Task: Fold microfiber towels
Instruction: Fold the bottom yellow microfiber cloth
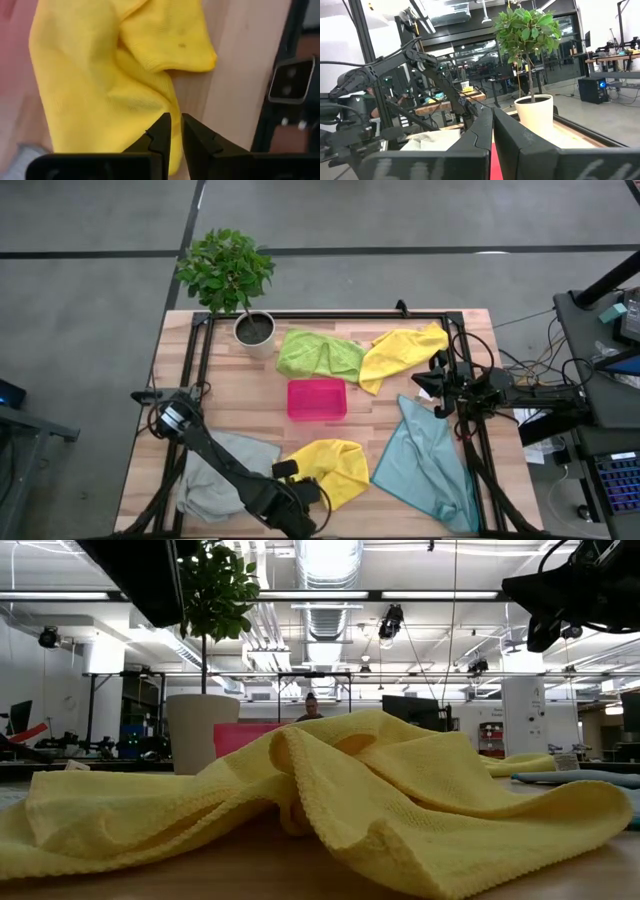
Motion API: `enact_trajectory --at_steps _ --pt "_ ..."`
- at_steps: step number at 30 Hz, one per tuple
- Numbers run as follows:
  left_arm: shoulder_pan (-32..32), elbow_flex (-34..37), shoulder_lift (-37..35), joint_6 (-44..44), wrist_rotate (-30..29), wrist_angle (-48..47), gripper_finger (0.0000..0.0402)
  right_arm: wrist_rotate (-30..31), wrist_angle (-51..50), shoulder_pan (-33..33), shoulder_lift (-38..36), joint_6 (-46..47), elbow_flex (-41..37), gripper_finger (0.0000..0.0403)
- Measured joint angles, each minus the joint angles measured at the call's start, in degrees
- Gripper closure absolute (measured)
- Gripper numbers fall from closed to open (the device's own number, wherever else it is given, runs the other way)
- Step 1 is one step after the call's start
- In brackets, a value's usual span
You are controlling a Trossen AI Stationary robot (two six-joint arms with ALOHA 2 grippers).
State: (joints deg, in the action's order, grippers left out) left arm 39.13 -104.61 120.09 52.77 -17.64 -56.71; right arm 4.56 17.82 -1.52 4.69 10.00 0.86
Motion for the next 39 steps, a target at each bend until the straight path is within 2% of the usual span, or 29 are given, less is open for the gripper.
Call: enact_trajectory --at_steps 6,10,14,18,39 --pt "1.9 0.1 2.5 -12.7 0.2 0.7 0.0340 0.0 0.0 0.0 0.0 -0.1 0.0 0.0394" --pt "3.5 0.1 5.0 -12.1 -0.1 2.9 0.0300 0.0 -0.2 0.0 0.0 -0.9 0.0 0.0394" --pt "3.6 0.1 6.8 -7.9 -1.5 2.6 0.0258 0.0 -0.4 0.0 0.0 -0.9 0.0 0.0394" --pt "3.5 0.1 7.3 -6.6 -2.2 2.6 0.0230 0.0 -0.6 0.0 0.0 -0.9 0.0 0.0394" --pt "2.7 3.8 7.4 -2.7 -2.0 3.5 0.0224 0.0 -0.9 0.0 0.0 -1.0 0.0 0.0394"
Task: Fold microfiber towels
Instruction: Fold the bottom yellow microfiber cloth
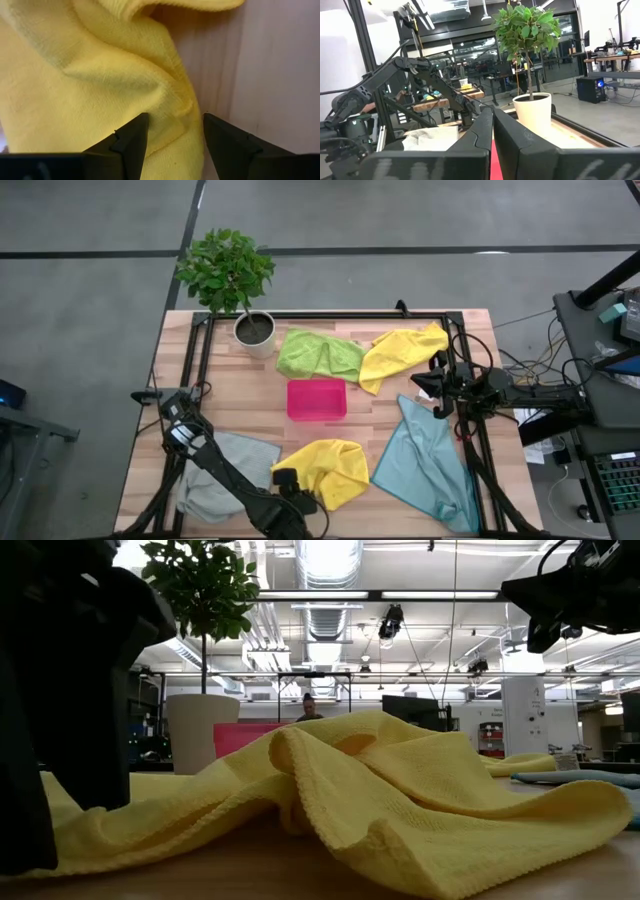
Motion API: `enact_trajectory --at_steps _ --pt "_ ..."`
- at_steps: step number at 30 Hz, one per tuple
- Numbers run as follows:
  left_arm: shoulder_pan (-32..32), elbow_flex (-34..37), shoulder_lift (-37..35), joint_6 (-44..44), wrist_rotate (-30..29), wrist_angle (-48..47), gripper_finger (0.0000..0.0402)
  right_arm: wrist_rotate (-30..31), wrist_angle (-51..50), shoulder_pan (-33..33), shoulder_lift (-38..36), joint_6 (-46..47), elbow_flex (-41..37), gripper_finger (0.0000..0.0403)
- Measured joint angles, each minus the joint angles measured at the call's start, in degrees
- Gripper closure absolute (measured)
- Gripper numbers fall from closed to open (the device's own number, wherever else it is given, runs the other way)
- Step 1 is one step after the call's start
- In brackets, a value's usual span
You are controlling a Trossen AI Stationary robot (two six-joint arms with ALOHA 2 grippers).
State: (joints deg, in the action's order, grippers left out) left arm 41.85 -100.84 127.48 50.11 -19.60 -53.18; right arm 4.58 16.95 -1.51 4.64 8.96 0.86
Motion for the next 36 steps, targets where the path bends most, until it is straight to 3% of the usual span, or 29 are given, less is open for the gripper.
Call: enact_trajectory --at_steps 8,20,30,36 --pt "-0.2 0.4 0.0 -1.1 -0.2 3.2 0.0249 0.0 -0.1 0.0 0.0 0.0 0.0 0.0394" --pt "-0.9 0.3 -0.1 -1.0 -0.2 3.1 0.0393 0.0 -0.1 0.0 0.0 0.0 0.0 0.0394" --pt "-0.9 0.2 -6.8 -1.4 -0.8 -4.5 0.0401 0.0 -0.3 0.0 0.0 0.0 0.0 0.0394" --pt "-1.0 0.2 -13.4 -1.5 -5.6 -8.7 0.0401 0.0 -0.3 0.0 0.0 0.8 0.0 0.0394"
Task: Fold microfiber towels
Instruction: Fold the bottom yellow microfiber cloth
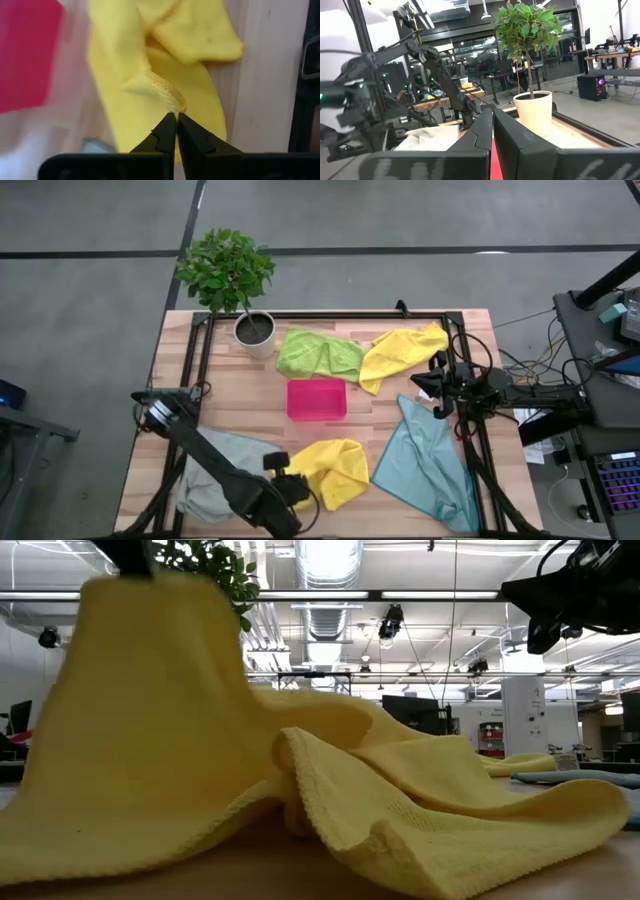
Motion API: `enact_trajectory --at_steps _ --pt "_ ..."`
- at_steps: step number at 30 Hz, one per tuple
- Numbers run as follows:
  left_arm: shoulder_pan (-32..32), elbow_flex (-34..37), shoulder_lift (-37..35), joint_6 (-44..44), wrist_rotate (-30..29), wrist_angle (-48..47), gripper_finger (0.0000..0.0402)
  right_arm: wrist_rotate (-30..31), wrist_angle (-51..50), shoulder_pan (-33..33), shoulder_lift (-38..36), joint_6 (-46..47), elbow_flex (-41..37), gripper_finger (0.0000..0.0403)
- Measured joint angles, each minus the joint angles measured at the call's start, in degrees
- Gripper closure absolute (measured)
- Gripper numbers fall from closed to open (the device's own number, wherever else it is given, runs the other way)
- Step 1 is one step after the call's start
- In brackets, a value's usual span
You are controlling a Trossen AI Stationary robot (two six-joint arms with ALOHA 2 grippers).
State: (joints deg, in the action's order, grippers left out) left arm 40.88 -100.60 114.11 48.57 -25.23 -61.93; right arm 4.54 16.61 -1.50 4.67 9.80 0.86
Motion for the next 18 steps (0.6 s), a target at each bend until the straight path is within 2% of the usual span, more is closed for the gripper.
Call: enact_trajectory --at_steps 6,9,14,18 --pt "0.0 0.2 -6.8 -0.1 -4.5 -3.8 0.0401 -0.5 0.4 0.1 0.0 0.7 0.0 0.0394" --pt "0.0 0.5 -9.3 -4.2 -6.2 -4.4 0.0401 -2.0 1.3 0.1 0.1 0.7 0.0 0.0394" --pt "-0.3 2.3 -13.3 -9.6 -9.4 -5.2 0.0401 -5.1 8.5 0.1 0.7 2.7 0.0 0.0394" --pt "-0.3 6.1 -17.1 -9.9 -9.6 -5.0 0.0401 -8.0 11.6 0.2 0.8 3.2 0.0 0.0394"
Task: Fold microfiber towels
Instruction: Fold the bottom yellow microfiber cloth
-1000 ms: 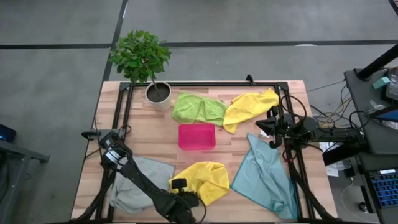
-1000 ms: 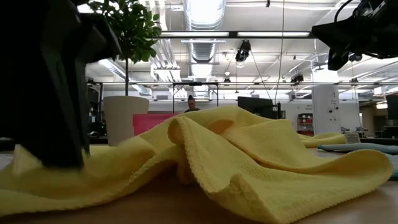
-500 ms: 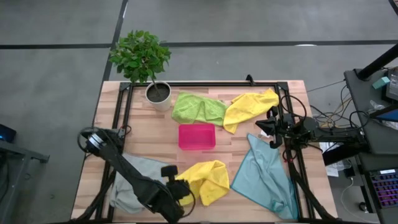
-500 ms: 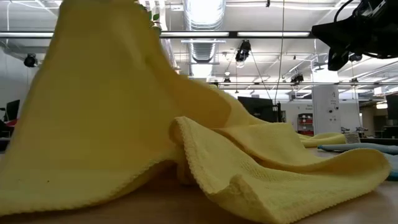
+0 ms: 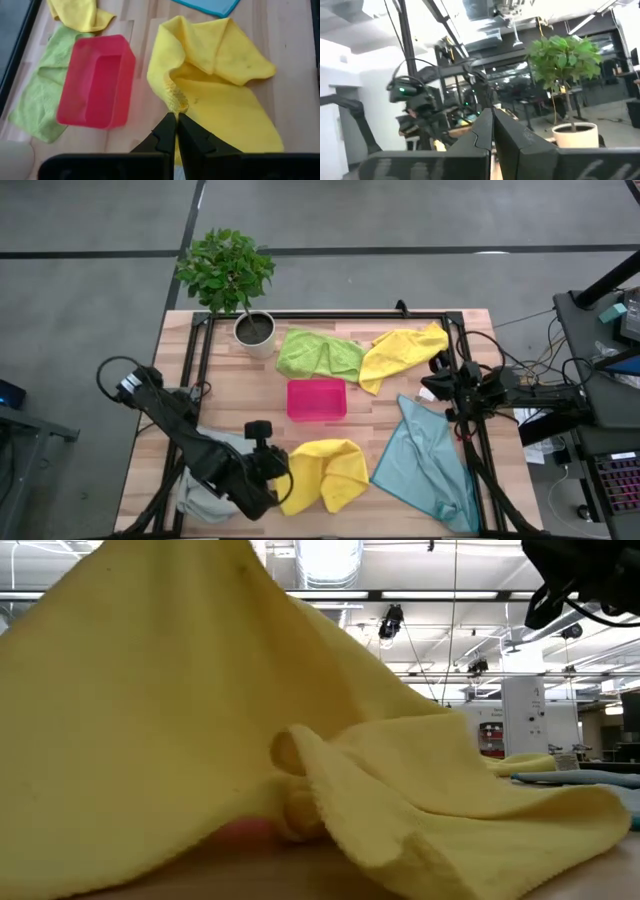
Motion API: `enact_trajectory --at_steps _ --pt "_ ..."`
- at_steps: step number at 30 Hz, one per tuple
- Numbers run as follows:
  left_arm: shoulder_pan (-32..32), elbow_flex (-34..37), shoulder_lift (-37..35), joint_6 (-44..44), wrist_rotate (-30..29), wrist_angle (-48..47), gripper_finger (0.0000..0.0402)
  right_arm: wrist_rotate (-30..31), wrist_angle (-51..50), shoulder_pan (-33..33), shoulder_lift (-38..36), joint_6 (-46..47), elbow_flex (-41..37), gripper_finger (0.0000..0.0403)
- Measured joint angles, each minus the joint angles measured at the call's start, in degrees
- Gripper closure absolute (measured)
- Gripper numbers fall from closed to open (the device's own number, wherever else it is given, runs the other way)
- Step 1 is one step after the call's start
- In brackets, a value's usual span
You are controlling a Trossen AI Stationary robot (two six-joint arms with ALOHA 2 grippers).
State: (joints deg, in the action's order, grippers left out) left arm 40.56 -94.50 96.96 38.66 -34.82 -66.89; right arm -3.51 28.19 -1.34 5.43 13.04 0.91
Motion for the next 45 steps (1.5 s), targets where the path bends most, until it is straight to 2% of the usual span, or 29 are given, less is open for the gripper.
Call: enact_trajectory --at_steps 11,17,24,30,34,41,45 --pt "0.3 11.4 -9.0 0.1 -0.2 6.8 0.0402 0.5 4.5 0.0 0.4 2.9 0.0 0.0394" --pt "0.3 11.6 -10.9 0.0 -0.3 6.9 0.0402 2.0 7.6 0.0 3.4 2.7 0.0 0.0394" --pt "0.3 11.6 -11.2 -0.1 -0.9 6.8 0.0402 2.2 14.2 0.0 10.3 1.4 0.0 0.0394" --pt "0.3 11.6 -11.9 -0.2 -1.2 4.5 0.0402 2.2 13.9 0.0 17.7 -1.6 4.6 0.0394" --pt "0.3 11.6 -13.5 0.0 -3.2 4.5 0.0401 2.2 10.3 0.0 23.1 -3.2 9.8 0.0394" --pt "0.3 11.5 -16.7 1.4 -8.2 4.9 0.0401 2.1 -3.6 0.0 32.1 -4.8 18.8 0.0394" --pt "0.3 11.5 -17.7 2.6 -12.7 5.0 0.0401 2.1 -4.8 1.8 38.1 -4.6 21.2 0.0394"
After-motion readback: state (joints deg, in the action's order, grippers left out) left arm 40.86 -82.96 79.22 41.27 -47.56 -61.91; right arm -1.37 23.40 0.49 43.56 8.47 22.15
